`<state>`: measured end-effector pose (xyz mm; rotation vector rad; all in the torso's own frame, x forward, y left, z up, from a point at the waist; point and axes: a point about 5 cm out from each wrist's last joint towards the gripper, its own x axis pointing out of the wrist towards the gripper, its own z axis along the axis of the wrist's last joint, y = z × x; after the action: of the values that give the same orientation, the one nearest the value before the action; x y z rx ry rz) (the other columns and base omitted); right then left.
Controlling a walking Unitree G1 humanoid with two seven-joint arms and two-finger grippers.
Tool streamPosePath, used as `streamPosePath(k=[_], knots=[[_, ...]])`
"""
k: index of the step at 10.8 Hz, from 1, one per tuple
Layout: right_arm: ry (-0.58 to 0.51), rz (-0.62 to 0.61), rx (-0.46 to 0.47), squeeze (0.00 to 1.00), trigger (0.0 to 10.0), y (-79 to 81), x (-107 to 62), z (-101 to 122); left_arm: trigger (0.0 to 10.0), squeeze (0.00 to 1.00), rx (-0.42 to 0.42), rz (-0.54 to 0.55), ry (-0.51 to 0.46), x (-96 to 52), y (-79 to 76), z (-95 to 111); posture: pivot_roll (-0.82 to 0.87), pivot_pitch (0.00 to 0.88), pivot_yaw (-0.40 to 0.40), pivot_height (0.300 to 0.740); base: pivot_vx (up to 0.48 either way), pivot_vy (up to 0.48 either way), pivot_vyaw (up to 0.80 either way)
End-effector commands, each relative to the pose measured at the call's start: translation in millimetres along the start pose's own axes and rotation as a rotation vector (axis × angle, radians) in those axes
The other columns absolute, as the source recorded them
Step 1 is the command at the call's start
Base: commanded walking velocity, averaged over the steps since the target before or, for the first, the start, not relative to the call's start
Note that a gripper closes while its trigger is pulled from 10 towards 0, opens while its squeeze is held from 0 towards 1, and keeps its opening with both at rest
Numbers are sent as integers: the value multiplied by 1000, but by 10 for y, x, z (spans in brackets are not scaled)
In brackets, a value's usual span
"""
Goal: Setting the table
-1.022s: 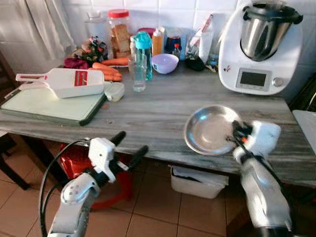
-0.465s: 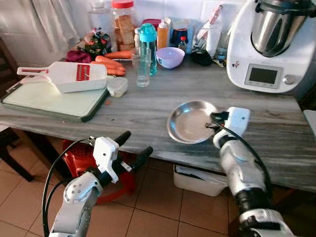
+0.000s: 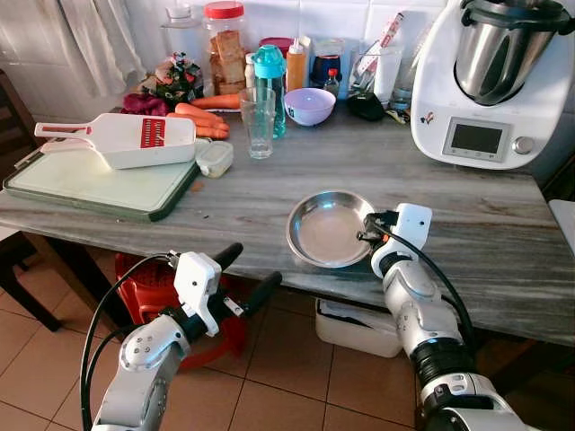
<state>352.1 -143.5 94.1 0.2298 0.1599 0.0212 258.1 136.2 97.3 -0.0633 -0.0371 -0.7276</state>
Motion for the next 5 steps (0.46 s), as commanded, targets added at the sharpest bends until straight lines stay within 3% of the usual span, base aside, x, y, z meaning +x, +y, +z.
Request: streamPosePath(k=[1, 5], knots=[[-13, -32, 3, 0, 10000, -33, 25, 42, 10000, 0, 8, -31, 1, 0, -35, 28, 8, 0, 17, 740, 0, 0, 0], [-9, -97, 59, 0, 10000, -121, 58, 60, 10000, 0, 5, -54, 17, 18, -79, 0, 8, 0, 15, 740, 0, 0, 0]])
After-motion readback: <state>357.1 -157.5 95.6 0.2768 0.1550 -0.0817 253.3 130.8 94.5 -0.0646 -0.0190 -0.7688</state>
